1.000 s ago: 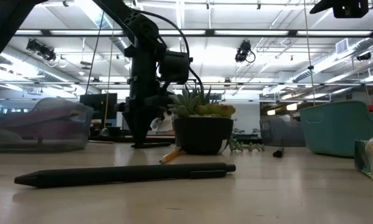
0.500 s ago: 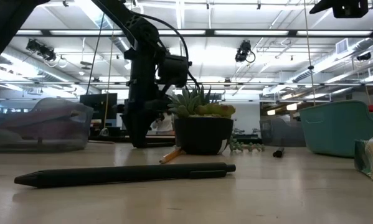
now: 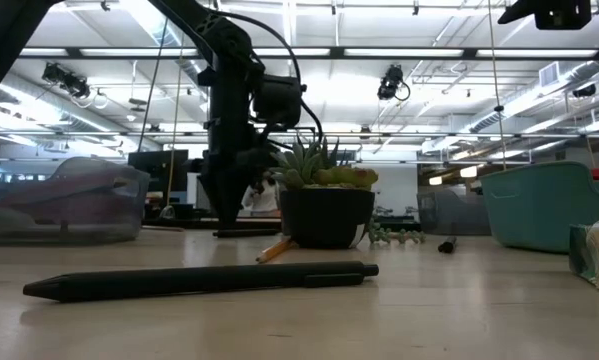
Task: Sort crayons/erasers/pens/pencils in bins
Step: Put the left black pen into the left black bin
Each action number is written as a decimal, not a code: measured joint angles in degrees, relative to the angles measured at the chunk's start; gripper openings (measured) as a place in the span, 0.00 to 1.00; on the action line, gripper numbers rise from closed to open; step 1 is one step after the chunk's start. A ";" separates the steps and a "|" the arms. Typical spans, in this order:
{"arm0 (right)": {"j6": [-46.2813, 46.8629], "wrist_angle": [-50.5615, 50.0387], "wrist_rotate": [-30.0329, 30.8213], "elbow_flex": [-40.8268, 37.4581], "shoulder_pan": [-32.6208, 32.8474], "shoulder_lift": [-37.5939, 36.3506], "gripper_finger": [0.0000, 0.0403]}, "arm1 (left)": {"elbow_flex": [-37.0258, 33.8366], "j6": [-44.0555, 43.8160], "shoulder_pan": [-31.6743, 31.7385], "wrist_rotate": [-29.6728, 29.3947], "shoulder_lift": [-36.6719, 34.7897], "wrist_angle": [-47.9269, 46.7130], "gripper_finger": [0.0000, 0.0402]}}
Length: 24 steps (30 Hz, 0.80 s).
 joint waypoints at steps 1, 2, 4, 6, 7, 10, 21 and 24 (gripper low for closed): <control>0.01 -0.02 0.00 0.00 0.02 0.00 0.55 | 0.00 0.01 0.00 -0.50 0.00 0.09 0.26; 0.04 -0.05 0.00 0.00 0.02 0.00 0.55 | 0.00 0.18 -0.03 -0.88 0.00 0.09 0.26; 0.08 -0.03 0.00 0.00 0.02 0.00 0.55 | 0.00 1.02 -0.01 -1.12 0.20 0.39 0.25; 0.11 -0.05 0.00 0.00 0.01 0.00 0.55 | 0.00 1.79 0.00 -1.19 0.33 0.30 0.25; 0.12 -0.04 0.00 0.00 0.01 0.00 0.55 | 0.00 2.07 0.00 -1.21 0.34 0.36 0.25; 0.12 -0.05 0.00 0.00 0.02 0.00 0.55 | 0.05 2.29 0.00 -1.21 0.68 0.73 0.26; 0.36 -0.06 0.00 0.00 0.01 0.00 0.55 | 0.04 2.45 2.17 -3.53 0.66 0.24 0.24; 0.38 -0.07 0.00 0.00 0.02 0.00 0.55 | 0.05 3.60 3.83 -3.79 0.66 0.02 0.24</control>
